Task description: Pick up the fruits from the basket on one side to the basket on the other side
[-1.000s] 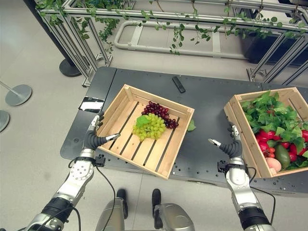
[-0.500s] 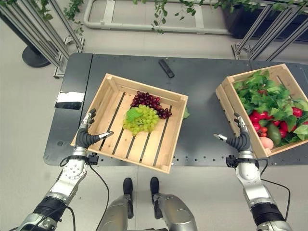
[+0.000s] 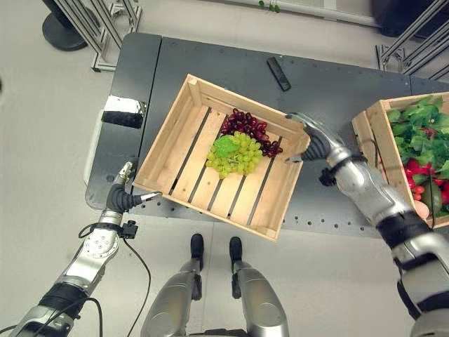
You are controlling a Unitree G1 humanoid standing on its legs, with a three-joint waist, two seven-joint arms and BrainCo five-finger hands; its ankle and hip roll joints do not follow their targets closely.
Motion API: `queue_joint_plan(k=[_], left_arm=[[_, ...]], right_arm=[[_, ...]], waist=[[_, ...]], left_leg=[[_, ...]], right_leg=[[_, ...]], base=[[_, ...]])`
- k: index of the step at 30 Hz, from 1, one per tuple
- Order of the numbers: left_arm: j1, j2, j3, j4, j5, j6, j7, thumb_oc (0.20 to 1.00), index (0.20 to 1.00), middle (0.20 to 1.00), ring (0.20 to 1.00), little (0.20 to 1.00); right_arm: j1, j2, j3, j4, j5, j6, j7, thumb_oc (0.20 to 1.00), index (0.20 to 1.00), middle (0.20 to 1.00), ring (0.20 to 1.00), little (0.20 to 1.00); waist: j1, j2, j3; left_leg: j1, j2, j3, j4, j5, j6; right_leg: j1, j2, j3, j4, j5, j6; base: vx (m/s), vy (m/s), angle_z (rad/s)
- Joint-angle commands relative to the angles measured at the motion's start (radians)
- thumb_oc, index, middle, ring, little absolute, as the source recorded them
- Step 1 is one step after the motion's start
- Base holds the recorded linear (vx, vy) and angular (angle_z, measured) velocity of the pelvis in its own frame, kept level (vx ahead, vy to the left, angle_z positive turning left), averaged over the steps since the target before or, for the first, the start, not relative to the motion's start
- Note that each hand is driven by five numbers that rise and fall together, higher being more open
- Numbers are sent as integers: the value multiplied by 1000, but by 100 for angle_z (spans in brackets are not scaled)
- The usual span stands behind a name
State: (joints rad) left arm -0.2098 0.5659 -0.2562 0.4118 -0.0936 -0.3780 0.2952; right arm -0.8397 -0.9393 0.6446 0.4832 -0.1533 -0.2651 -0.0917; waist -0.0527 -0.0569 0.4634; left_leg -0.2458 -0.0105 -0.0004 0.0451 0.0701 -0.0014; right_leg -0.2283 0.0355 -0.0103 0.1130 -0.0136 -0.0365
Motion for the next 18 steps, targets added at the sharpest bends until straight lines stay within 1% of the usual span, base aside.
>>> queue_joint_plan(k=[1, 2, 3, 6, 8, 9, 10, 13, 15, 17, 18], left_arm=[[-25, 10, 24, 1, -8, -13, 12, 1000, 1000, 1000, 1000, 1000], [-25, 18, 32, -11, -8, -13, 13, 1000, 1000, 1000, 1000, 1000], [-24, 16, 35, -12, -8, -12, 13, 1000, 1000, 1000, 1000, 1000], [-28, 29, 46, -37, -5, -7, 18, 1000, 1000, 1000, 1000, 1000], [-29, 27, 51, -50, -9, -6, 21, 1000, 1000, 1000, 1000, 1000], [-29, 26, 53, -50, -9, -6, 21, 1000, 1000, 1000, 1000, 1000], [-32, 27, 58, -63, -15, -6, 25, 1000, 1000, 1000, 1000, 1000], [-41, 39, 72, -83, -23, -12, 42, 1000, 1000, 1000, 1000, 1000], [-42, 38, 72, -83, -23, -12, 42, 1000, 1000, 1000, 1000, 1000], [-36, 46, 84, -99, -29, -13, 55, 1000, 1000, 1000, 1000, 1000], [-36, 46, 84, -99, -29, -13, 55, 1000, 1000, 1000, 1000, 1000]], right_arm=[[-117, -75, 66, -17, -48, 15, 4, 1000, 1000, 1000, 1000, 1000], [-164, -92, 105, -26, -69, 15, 9, 1000, 1000, 1000, 1000, 1000], [-171, -91, 111, -23, -68, 15, 8, 1000, 1000, 1000, 1000, 1000], [-247, -119, 143, -33, -70, 25, 15, 1000, 1000, 1000, 1000, 1000], [-307, -133, 174, -11, -66, 26, 15, 1000, 1000, 1000, 1000, 1000], [-312, -132, 179, -9, -65, 25, 14, 1000, 1000, 1000, 1000, 1000], [-342, -140, 197, 21, -61, 26, 5, 1000, 1000, 1000, 1000, 1000], [-377, -142, 220, 65, -50, 33, -6, 1000, 1000, 1000, 1000, 1000], [-380, -141, 222, 66, -50, 33, -6, 1000, 1000, 1000, 1000, 1000], [-395, -126, 226, 94, -46, 40, -21, 1000, 1000, 1000, 1000, 1000], [-395, -126, 226, 94, -46, 40, -21, 1000, 1000, 1000, 1000, 1000]], waist=[[11, -50, -21], [14, -56, -9], [11, -54, -9], [14, -64, 21], [17, -67, 44], [15, -66, 44], [14, -66, 57], [12, -65, 57], [10, -65, 57], [9, -67, 57], [9, -67, 57]], left_leg=[[-35, 71, 4, 138, -76, -77], [-50, 72, 2, 143, -74, -79], [-53, 72, 1, 145, -75, -79], [-90, 77, -1, 153, -65, -85], [-111, 75, -6, 158, -60, -87], [-113, 75, -6, 159, -61, -87], [-144, 73, -13, 163, -56, -88], [-213, 72, -18, 164, -46, -92], [-216, 72, -19, 166, -46, -92], [-275, 69, -22, 185, -45, -91], [-276, 69, -22, 186, -46, -91]], right_leg=[[-80, -56, 46, 81, 13, 151], [-95, -55, 44, 84, 14, 151], [-96, -54, 43, 85, 14, 151], [-129, -56, 30, 89, 21, 149], [-146, -58, 24, 92, 25, 149], [-147, -58, 24, 92, 25, 149], [-178, -57, 20, 104, 27, 148], [-249, -59, 12, 115, 31, 147], [-251, -59, 12, 117, 30, 147], [-309, -57, 12, 125, 37, 144], [-309, -57, 11, 125, 37, 144]], base=[[-65, -40, -1], [-33, -28, -3], [-44, -27, 2], [-38, -29, 7], [-31, -14, 9], [-41, -16, 7], [-46, -28, 11], [-32, -31, 12], [-8, -12, 2], [-24, -34, 1], [0, 0, 0]])
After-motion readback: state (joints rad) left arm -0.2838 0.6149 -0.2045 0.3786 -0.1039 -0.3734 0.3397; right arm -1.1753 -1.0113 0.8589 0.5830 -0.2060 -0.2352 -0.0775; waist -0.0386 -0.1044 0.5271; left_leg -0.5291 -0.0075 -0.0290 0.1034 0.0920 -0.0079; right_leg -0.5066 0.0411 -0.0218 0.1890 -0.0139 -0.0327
